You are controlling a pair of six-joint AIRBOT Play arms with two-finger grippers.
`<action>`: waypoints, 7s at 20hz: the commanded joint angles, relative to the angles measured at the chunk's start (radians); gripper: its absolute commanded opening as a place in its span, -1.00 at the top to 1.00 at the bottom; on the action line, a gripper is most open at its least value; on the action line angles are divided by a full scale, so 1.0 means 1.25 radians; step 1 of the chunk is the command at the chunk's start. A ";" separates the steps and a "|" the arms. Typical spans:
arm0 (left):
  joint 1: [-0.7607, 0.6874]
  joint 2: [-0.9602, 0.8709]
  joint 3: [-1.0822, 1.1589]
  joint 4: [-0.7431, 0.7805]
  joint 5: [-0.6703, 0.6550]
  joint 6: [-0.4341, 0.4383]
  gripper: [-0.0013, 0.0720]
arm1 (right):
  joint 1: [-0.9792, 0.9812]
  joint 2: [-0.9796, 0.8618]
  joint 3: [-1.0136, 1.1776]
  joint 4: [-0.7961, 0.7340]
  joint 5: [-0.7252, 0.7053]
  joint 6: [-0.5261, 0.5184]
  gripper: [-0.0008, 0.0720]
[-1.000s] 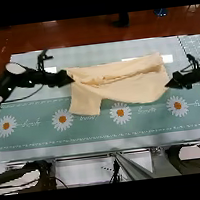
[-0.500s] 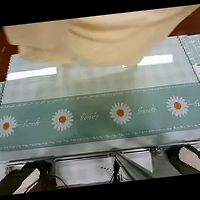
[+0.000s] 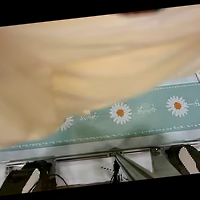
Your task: Fold the shirts.
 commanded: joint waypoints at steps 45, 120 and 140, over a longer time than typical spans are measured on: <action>0.161 -0.463 -0.835 0.083 -0.041 0.146 -0.72 | -0.087 -0.563 -0.348 -0.069 0.256 -0.146 -0.39; 0.142 0.110 -0.061 -0.043 0.099 0.037 0.91 | 0.018 0.026 0.065 0.016 -0.022 0.027 0.93; 0.089 -0.487 -0.369 -0.023 0.028 0.111 0.90 | 0.239 -0.650 0.065 -0.279 0.240 0.009 0.93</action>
